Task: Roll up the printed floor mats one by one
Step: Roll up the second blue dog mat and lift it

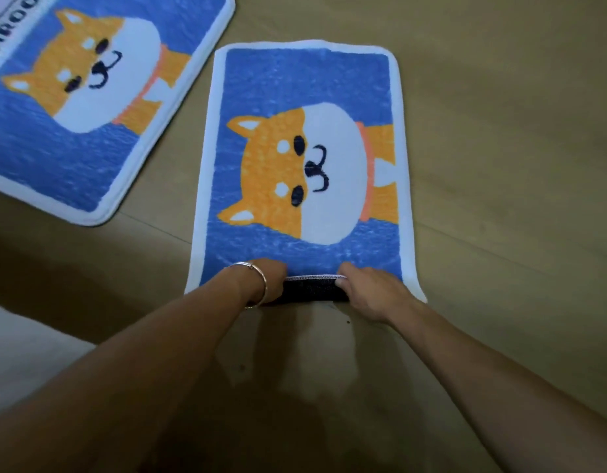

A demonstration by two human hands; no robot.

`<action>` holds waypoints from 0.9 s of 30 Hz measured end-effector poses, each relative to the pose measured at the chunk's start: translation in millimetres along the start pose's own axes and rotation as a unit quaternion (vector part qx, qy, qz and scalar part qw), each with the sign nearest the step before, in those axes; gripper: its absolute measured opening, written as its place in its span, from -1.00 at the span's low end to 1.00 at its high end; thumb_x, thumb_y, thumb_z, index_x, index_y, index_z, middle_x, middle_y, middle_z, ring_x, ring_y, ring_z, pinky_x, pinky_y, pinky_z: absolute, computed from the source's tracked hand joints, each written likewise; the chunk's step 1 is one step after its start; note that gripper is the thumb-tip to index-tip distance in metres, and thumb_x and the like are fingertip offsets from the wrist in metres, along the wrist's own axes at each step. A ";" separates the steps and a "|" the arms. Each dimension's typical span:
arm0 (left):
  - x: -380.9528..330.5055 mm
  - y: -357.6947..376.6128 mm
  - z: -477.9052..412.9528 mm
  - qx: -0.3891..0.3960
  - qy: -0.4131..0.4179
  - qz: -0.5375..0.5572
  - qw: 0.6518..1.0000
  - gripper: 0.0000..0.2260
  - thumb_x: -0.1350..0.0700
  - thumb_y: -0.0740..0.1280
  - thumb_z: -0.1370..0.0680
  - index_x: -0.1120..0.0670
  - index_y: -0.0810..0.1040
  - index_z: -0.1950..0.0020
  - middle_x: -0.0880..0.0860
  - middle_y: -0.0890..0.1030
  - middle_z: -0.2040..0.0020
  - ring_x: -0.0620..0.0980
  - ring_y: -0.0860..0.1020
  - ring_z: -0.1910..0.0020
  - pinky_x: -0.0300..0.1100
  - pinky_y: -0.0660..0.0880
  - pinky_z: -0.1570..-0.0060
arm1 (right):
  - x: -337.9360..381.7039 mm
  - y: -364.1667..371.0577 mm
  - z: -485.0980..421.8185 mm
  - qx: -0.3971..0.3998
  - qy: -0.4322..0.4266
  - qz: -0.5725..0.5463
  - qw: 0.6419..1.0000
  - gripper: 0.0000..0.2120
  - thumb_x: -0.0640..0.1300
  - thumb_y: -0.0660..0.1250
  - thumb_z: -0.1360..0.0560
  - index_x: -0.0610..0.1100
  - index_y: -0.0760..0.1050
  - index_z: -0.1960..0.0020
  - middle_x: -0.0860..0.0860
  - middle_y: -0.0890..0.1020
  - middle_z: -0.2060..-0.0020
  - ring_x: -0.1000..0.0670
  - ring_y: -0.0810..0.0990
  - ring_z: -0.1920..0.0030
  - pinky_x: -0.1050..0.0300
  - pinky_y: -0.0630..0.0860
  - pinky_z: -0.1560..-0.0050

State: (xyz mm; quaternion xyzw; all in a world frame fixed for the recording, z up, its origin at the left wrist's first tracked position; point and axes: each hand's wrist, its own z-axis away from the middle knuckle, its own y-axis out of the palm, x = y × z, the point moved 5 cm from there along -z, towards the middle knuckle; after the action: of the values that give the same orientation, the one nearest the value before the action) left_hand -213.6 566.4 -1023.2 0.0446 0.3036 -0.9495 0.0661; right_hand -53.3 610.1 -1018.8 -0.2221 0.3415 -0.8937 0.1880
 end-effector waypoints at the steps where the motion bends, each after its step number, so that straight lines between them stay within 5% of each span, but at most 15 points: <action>1: -2.3 7.4 1.6 0.011 0.002 0.004 1.000 -0.76 0.17 0.13 -0.60 0.15 0.39 -0.26 0.19 0.51 -0.21 0.17 0.49 -0.15 -0.07 0.40 -0.04 | 0.9 2.1 -0.7 0.008 -0.002 0.006 1.000 -0.80 -0.01 0.00 -0.67 -0.12 0.28 -0.13 -0.14 0.57 -0.01 -0.16 0.48 0.06 -0.03 0.37 0.10; 7: -4.5 23.9 2.7 -0.057 0.013 -0.008 0.998 -0.70 0.17 0.15 -0.58 0.08 0.23 -0.30 0.18 0.57 -0.03 0.20 0.55 0.03 -0.03 0.43 0.13 | 7.8 0.9 0.1 -0.130 -0.099 0.119 0.979 -0.78 0.02 0.09 -0.64 -0.09 0.34 -0.17 -0.05 0.48 -0.03 -0.13 0.52 0.04 0.03 0.25 0.11; 12: -1.4 22.1 -0.3 -0.118 0.009 -0.019 0.993 -0.69 0.16 0.16 -0.57 0.01 0.21 -0.30 0.09 0.57 -0.08 0.16 0.56 -0.01 -0.04 0.41 0.10 | 8.4 9.9 -4.2 -0.118 -0.139 0.204 0.962 -0.63 0.22 0.43 -0.34 -0.09 0.57 0.12 -0.01 0.52 0.19 -0.07 0.49 0.19 0.04 0.40 0.16; 16: -11.6 11.7 4.4 -0.212 0.056 -0.167 0.961 -0.69 -0.04 0.00 -0.66 0.07 0.35 -0.28 0.07 0.38 -0.24 0.08 0.36 -0.21 -0.04 0.26 -0.18 | 17.0 11.4 -7.2 -0.119 -0.112 0.176 0.971 -0.69 0.12 0.19 -0.58 -0.09 0.54 -0.06 -0.01 0.52 0.02 -0.08 0.46 -0.05 0.03 0.34 -0.06; 20: -22.7 15.1 5.0 -0.180 0.051 -0.223 0.957 -0.50 -0.23 0.01 -0.61 0.14 0.41 -0.26 0.11 0.37 -0.24 0.12 0.32 -0.22 0.04 0.19 -0.24 | 17.5 12.2 -9.7 -0.116 -0.058 0.133 0.983 -0.68 0.04 0.03 -0.66 -0.14 0.40 -0.19 -0.07 0.47 -0.14 -0.10 0.38 -0.19 0.02 0.27 -0.16; 27: -18.6 23.5 -2.3 -0.172 -0.040 -0.072 0.982 -0.66 -0.12 -0.01 -0.65 0.10 0.33 -0.20 0.10 0.48 -0.17 0.15 0.44 -0.17 -0.02 0.36 -0.03 | 19.9 22.8 -9.4 -0.125 0.020 0.109 0.986 -0.73 0.00 0.00 -0.63 -0.14 0.34 -0.15 -0.08 0.48 -0.10 -0.13 0.42 -0.12 -0.03 0.30 -0.07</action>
State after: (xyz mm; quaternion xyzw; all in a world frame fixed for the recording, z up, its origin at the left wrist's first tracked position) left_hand -191.6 550.6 -1036.1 -0.0278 0.4621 -0.8862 0.0162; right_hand -70.5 589.5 -1035.6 -0.1870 0.4767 -0.8224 0.2481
